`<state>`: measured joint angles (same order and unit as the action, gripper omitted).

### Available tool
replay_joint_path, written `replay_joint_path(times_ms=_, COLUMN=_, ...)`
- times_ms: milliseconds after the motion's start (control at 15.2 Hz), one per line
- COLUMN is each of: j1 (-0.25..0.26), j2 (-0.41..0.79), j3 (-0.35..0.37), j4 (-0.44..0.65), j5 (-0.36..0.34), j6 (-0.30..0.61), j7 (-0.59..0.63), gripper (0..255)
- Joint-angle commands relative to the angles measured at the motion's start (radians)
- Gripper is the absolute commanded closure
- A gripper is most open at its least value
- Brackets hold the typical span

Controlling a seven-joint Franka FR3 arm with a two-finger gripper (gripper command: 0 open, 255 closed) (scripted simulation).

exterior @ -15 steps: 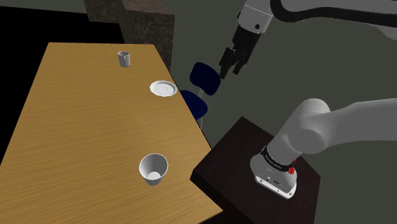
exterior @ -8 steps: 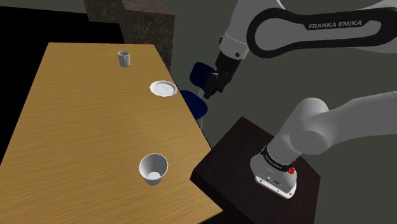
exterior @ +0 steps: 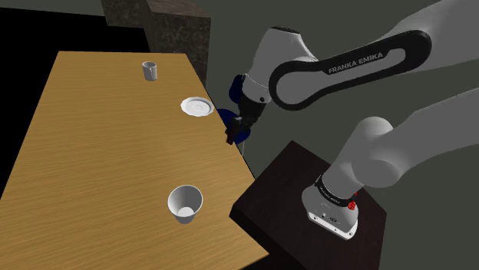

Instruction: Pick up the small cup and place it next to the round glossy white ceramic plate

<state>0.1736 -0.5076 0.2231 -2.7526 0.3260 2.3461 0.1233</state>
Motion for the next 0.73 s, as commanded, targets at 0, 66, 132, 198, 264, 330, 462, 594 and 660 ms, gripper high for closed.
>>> replay_joint_path(times_ms=0, j1=0.021, j2=0.08, j3=0.021, j4=-0.006, j5=0.026, j6=0.097, j7=-0.01, gripper=0)
replay_joint_path(times_ms=66, j1=0.031, j2=0.12, j3=0.031, j4=-0.006, j5=0.037, j6=0.141, j7=-0.016, gripper=0)
replay_joint_path(times_ms=132, j1=0.041, j2=0.161, j3=0.04, j4=-0.004, j5=0.048, j6=0.184, j7=-0.021, gripper=0)
replay_joint_path(times_ms=198, j1=0.051, j2=0.204, j3=0.049, j4=-0.001, j5=0.059, j6=0.228, j7=-0.027, gripper=0)
replay_joint_path(times_ms=264, j1=0.06, j2=0.248, j3=0.058, j4=0.005, j5=0.069, j6=0.27, j7=-0.033, gripper=0)
replay_joint_path(times_ms=330, j1=0.07, j2=0.293, j3=0.067, j4=0.012, j5=0.078, j6=0.312, j7=-0.039, gripper=0)
replay_joint_path(times_ms=462, j1=0.086, j2=0.384, j3=0.084, j4=0.031, j5=0.093, j6=0.394, j7=-0.051, gripper=0)
replay_joint_path(times_ms=594, j1=0.101, j2=0.478, j3=0.099, j4=0.056, j5=0.102, j6=0.471, j7=-0.061, gripper=0)
replay_joint_path(times_ms=660, j1=0.108, j2=0.525, j3=0.106, j4=0.07, j5=0.104, j6=0.508, j7=-0.064, gripper=0)
